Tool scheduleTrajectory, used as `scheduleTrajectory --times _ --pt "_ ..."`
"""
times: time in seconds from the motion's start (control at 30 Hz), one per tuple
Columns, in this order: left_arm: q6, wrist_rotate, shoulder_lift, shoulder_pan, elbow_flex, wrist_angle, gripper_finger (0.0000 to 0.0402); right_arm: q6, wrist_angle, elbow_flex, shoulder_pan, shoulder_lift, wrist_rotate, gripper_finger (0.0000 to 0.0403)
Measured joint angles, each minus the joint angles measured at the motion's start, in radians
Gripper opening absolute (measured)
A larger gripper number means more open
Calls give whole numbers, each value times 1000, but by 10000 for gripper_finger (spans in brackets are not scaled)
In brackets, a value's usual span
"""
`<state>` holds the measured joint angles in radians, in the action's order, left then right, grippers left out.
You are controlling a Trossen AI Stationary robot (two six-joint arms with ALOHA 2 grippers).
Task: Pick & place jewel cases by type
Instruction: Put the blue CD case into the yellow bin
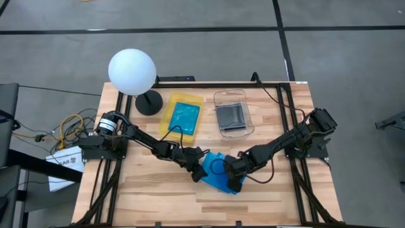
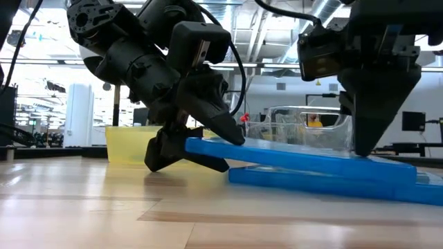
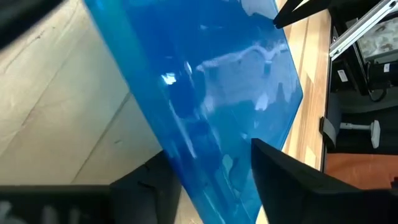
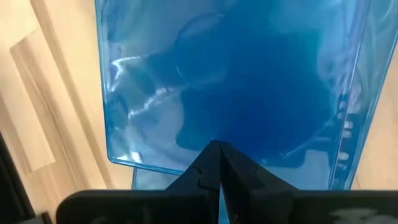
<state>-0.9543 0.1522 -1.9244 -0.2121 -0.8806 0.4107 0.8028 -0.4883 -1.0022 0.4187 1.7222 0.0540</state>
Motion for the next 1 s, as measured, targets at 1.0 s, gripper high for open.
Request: scheduleTrajectory --times 1.0 --pt "-24 192 77 97 0 66 39 -58 -479 -190 0 -264 72 0"
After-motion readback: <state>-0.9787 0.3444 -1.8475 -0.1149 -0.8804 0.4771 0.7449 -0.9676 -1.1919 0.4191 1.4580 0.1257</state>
